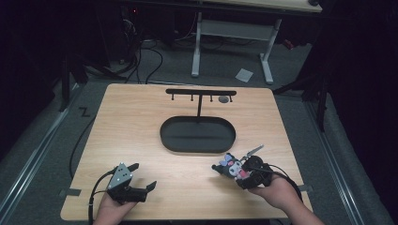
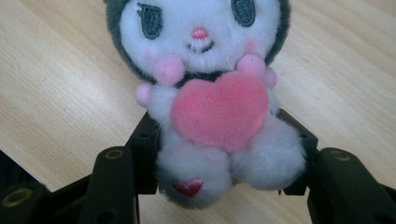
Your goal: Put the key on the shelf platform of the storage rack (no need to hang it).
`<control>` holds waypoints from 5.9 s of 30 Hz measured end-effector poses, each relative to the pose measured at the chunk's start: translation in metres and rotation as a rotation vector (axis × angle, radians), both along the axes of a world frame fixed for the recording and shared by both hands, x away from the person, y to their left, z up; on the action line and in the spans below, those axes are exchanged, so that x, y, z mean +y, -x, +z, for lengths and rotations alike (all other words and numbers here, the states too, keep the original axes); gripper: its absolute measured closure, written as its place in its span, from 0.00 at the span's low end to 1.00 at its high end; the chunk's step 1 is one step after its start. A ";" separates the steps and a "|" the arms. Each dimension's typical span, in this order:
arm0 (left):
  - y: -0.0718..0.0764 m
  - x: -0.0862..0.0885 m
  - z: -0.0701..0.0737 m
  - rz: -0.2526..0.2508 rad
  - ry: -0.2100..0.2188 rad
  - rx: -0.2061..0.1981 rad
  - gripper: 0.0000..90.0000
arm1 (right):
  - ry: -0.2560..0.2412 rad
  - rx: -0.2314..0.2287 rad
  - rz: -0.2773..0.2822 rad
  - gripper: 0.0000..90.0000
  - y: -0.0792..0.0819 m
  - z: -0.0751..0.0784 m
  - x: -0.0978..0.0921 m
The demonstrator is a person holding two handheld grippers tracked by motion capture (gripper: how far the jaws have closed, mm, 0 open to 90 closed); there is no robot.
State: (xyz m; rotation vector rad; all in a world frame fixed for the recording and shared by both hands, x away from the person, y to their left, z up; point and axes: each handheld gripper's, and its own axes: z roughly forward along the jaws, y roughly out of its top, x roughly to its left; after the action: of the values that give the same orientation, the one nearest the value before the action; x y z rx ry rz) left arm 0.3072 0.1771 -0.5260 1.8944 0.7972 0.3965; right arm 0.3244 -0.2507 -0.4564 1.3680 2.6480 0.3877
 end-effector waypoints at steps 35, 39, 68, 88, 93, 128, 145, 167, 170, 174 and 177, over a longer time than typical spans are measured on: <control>-0.001 0.003 0.000 0.002 0.008 0.001 0.06 | -0.012 -0.074 -0.202 0.51 -0.069 0.097 -0.017; -0.001 0.003 0.000 0.003 0.012 -0.001 0.06 | -0.004 -0.073 -0.206 0.51 -0.075 0.104 -0.014; -0.002 0.005 0.001 0.004 0.021 -0.002 0.06 | -0.017 -0.130 -0.251 0.52 -0.113 0.138 0.004; -0.003 0.007 0.001 0.009 0.026 -0.001 0.06 | -0.012 -0.155 -0.283 0.52 -0.132 0.148 0.006; -0.003 0.007 0.000 0.005 0.025 0.002 0.06 | -0.018 -0.150 -0.313 0.51 -0.131 0.140 -0.007; -0.003 0.006 -0.001 -0.002 0.010 0.008 0.06 | -0.042 -0.118 -0.325 0.34 -0.136 0.049 -0.008; -0.002 0.007 -0.001 0.002 0.008 0.008 0.06 | -0.036 -0.126 -0.306 0.36 -0.131 0.052 -0.006; -0.002 0.004 -0.001 -0.002 0.003 0.011 0.06 | -0.112 -0.238 -0.269 0.39 -0.077 0.013 -0.018; -0.002 0.003 -0.001 -0.005 0.001 0.009 0.06 | -0.126 -0.283 -0.258 0.40 -0.063 0.003 -0.020; -0.001 0.002 -0.002 -0.007 0.000 0.009 0.06 | -0.177 -0.341 -0.257 0.39 -0.042 -0.012 -0.023; -0.002 0.002 -0.002 -0.009 -0.004 0.010 0.06 | -0.205 -0.391 -0.257 0.38 -0.028 -0.022 -0.024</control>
State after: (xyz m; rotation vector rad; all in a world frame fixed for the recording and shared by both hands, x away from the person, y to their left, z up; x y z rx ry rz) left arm 0.3088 0.1787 -0.5278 1.9049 0.7944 0.3832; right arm 0.3525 -0.2747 -0.4779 1.4858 2.1358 0.8156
